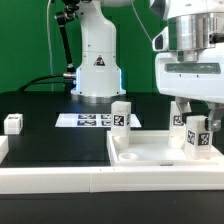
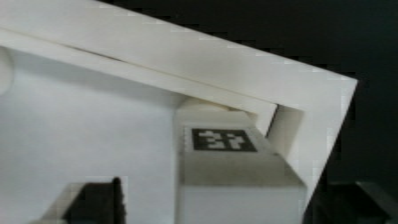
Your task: Assemble square table
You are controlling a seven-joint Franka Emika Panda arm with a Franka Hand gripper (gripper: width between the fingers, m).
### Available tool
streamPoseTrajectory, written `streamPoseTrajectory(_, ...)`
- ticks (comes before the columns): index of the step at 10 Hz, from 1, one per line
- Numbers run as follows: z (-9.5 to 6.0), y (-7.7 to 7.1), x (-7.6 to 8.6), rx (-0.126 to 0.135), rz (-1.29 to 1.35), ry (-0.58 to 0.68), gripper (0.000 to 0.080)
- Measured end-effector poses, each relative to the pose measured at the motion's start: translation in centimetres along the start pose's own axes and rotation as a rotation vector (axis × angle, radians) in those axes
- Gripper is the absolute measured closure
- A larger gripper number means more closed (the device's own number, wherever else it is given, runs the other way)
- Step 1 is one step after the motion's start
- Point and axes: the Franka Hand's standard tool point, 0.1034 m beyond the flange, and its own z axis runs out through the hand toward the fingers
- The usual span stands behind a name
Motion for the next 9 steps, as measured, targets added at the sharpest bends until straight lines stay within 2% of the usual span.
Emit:
streamPoseTrajectory(1, 0.01, 0.01, -0.11, -0.004, -0.087, -0.001, 0.0171)
streamPoseTrajectory(2, 0.01, 0.0, -0.21, -0.004, -0.155, -0.002, 0.0156)
streamPoseTrajectory(9, -0.04, 0.05, 0.52, -0.005, -0.762, -0.001, 0.015)
